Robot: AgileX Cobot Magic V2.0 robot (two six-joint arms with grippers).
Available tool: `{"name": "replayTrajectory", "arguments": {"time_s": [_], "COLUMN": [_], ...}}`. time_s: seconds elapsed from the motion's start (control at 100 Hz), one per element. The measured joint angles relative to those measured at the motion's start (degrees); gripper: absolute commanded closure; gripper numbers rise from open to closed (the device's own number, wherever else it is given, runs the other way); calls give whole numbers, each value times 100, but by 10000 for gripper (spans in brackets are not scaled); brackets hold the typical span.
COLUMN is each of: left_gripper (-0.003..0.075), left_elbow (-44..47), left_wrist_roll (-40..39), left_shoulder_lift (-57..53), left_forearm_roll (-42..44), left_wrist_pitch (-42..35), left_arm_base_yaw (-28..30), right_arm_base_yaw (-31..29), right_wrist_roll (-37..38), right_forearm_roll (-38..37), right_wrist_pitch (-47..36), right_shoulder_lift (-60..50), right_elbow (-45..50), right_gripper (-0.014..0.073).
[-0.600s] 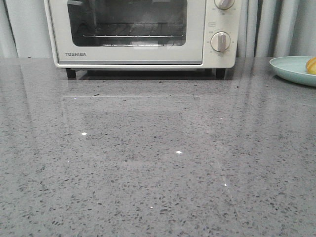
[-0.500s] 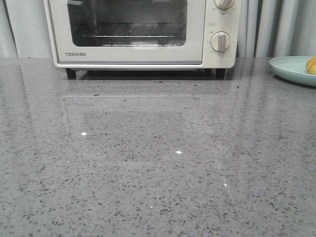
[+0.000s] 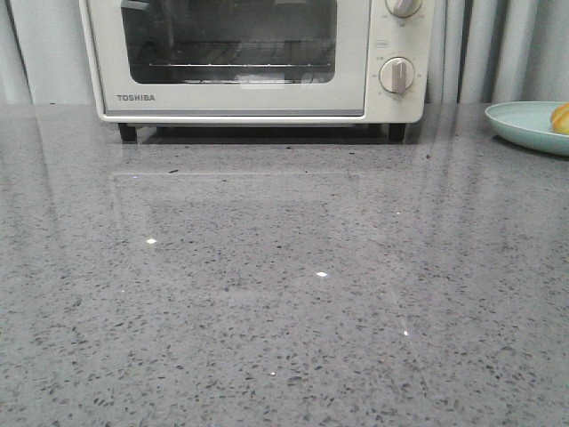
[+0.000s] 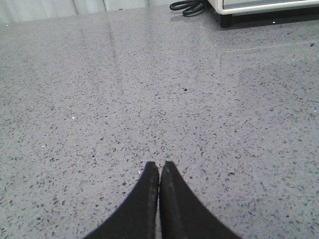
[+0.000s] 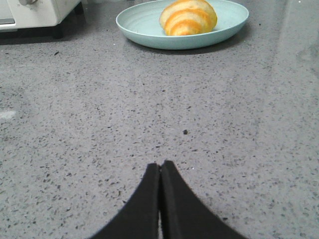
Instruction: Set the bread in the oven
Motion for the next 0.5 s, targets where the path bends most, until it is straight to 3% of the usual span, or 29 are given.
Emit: {"name": "replayTrajectory", "arguments": {"time_s": [0.37,0.44,0.5], "left_gripper": [741,741,741], "left_elbow": [0,0,0], "left_wrist_roll": [0,0,0], "left_shoulder_lift": [0,0,0], "left_forearm_roll": [-78,-584,-1525], "left_wrist_pitch": [-11,-191,-567], "left_arm_base_yaw": [0,0,0], "right_arm_base_yaw": [0,0,0], "right_wrist_roll": [-12,-12,-12], "right_forearm_roll": [13,255,709], "right_wrist_pitch": [-131,-467,-942], "right_shoulder_lift": [0,0,0], "right_elbow": [0,0,0], "right_gripper": [665,665,665]}}
